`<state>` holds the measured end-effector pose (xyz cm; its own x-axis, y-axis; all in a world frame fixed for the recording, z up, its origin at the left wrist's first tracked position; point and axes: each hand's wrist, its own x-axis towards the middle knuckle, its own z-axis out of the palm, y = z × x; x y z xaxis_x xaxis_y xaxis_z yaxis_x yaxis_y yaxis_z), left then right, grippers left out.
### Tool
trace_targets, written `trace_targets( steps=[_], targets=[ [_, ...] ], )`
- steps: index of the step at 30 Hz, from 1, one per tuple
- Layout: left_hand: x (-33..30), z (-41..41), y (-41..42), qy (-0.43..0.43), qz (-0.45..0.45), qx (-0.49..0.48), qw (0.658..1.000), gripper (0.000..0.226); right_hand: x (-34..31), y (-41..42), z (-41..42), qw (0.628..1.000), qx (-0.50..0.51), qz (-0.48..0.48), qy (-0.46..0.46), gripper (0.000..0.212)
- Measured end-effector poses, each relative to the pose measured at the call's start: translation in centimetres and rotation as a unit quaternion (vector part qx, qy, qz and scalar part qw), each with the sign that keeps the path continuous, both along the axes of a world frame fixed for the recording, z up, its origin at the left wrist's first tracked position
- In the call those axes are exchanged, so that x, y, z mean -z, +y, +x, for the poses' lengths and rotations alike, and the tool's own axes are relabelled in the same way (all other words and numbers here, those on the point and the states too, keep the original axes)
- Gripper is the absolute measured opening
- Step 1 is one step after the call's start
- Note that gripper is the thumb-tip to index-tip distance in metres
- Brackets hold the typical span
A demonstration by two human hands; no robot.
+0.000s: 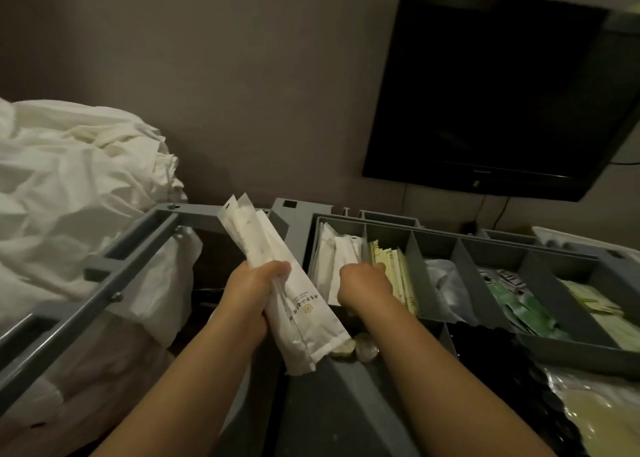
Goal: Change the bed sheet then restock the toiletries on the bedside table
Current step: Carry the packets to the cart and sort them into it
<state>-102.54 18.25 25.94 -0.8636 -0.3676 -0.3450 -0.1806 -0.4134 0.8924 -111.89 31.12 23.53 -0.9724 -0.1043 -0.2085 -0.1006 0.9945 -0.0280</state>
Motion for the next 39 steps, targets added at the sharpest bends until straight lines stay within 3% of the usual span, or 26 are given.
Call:
trace_targets(
  steps=[3,9,11,15,17,19,21,22,24,27,31,35,37,39],
  targets=[
    [0.0,-0.6,1.4,-0.001,-0.012,0.021,1.0,0.048,0.0,0.2,0.2,0.999,-0.023,0.032,0.029,0.039],
    [0.9,-0.7,2.1,-0.02,-0.016,0.038,0.999,0.051,-0.4,-0.7,-1.1,0.996,0.017,-0.054,0.063,0.047],
    [1.2,-0.6,2.1,-0.035,-0.017,0.043,0.998,0.052,-0.1,-1.1,-1.6,0.994,0.021,-0.076,0.074,0.042],
    [1.7,-0.7,1.9,-0.049,-0.016,0.037,0.998,0.054,1.2,-1.1,-2.1,0.99,0.077,-0.12,-0.008,0.024],
    [1.8,-0.9,1.7,-0.056,-0.013,0.038,0.998,0.054,1.2,-0.7,-1.8,0.981,0.072,-0.177,0.021,0.02],
    [1.8,-1.2,1.7,-0.059,-0.004,0.039,0.997,0.052,0.0,-0.2,-0.6,0.944,0.052,-0.323,0.047,0.028],
    [1.6,-1.6,2.1,-0.068,-0.003,0.035,0.997,0.05,-1.7,0.3,1.1,0.86,0.047,-0.507,-0.048,0.032],
    [1.5,-1.9,2.3,-0.069,-0.002,0.03,0.997,0.05,-2.5,0.7,1.9,0.834,0.032,-0.541,-0.105,0.03],
    [1.5,-2.5,2.6,-0.07,0.004,0.023,0.997,0.056,-2.9,1.2,3.2,0.839,-0.02,-0.521,-0.159,0.026],
    [1.9,-3.1,2.9,-0.084,-0.001,0.017,0.996,0.053,-2.5,1.9,3.7,0.839,-0.039,-0.52,-0.155,0.04],
    [2.3,-3.3,3.0,-0.102,0.031,0.026,0.994,0.037,-1.8,2.6,2.4,0.822,0.028,-0.561,-0.094,0.041],
    [2.2,-3.6,2.9,-0.101,0.04,0.052,0.993,0.028,-0.4,2.0,0.5,0.781,0.126,-0.611,-0.029,0.029],
    [2.2,-3.6,3.0,-0.098,0.031,0.062,0.993,0.033,0.3,1.5,-0.4,0.788,0.152,-0.596,0.027,0.029],
    [2.2,-3.7,2.9,-0.093,0.032,0.061,0.993,0.032,0.4,1.4,-1.0,0.818,0.147,-0.553,0.059,0.032]
  ],
)
